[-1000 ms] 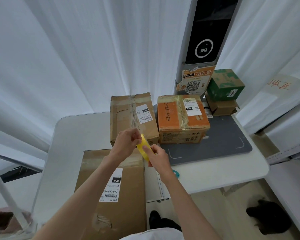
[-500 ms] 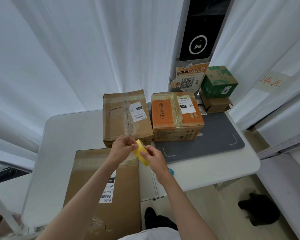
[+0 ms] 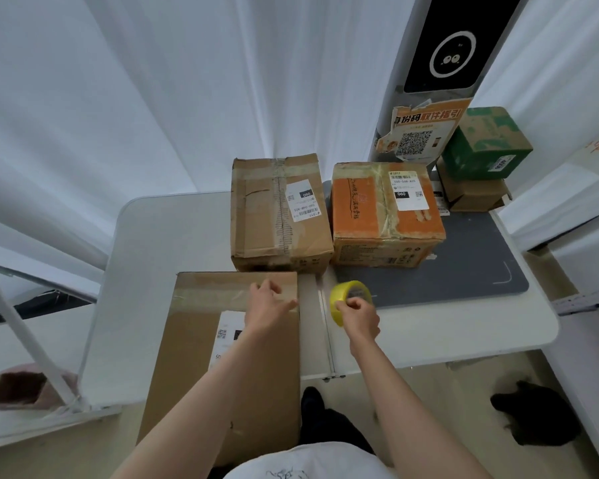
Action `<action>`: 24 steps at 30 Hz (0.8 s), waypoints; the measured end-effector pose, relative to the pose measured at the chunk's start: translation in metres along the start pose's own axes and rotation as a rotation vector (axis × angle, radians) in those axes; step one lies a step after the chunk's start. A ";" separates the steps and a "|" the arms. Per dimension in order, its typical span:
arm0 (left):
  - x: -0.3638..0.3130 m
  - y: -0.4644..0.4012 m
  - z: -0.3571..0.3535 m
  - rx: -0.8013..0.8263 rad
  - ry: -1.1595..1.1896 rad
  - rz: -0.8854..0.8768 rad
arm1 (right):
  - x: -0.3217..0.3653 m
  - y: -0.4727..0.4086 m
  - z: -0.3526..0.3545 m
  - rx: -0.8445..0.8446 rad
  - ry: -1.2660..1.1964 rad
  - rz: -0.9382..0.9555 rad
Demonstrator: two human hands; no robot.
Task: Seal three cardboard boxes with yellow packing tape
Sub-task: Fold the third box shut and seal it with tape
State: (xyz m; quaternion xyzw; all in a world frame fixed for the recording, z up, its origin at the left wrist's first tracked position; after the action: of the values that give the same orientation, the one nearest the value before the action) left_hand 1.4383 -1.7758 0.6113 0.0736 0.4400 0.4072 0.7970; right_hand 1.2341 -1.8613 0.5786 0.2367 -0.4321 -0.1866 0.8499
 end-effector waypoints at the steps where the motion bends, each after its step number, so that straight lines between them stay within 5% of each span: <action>1: 0.006 -0.001 0.001 0.002 -0.028 0.018 | -0.002 -0.003 -0.004 0.011 0.054 -0.001; 8: 0.025 -0.010 0.020 -0.002 -0.110 -0.013 | -0.019 -0.015 -0.038 0.047 0.350 0.053; 14: 0.063 -0.017 0.080 -0.267 -0.236 0.078 | -0.026 -0.019 -0.054 0.108 0.421 0.001; 17: 0.097 -0.020 0.106 -0.334 -0.232 0.208 | -0.007 -0.007 -0.058 0.018 0.281 0.077; 24: 0.171 -0.027 0.116 -0.194 0.075 0.458 | -0.022 0.014 -0.117 0.424 -0.028 -0.164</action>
State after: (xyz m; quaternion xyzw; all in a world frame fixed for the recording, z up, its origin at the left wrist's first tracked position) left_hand 1.5904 -1.6433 0.5588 0.0796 0.3999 0.6198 0.6705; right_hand 1.3200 -1.8102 0.5124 0.4419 -0.4528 -0.1635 0.7569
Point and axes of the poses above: each hand's wrist, its own y-axis away from the middle knuckle, its own z-axis out of the back of the hand, x = y × z, the point moved 6 cm from there along -y, towards the middle knuckle, and after that the axes turned 1 degree about -x, right-handed, at the moved point
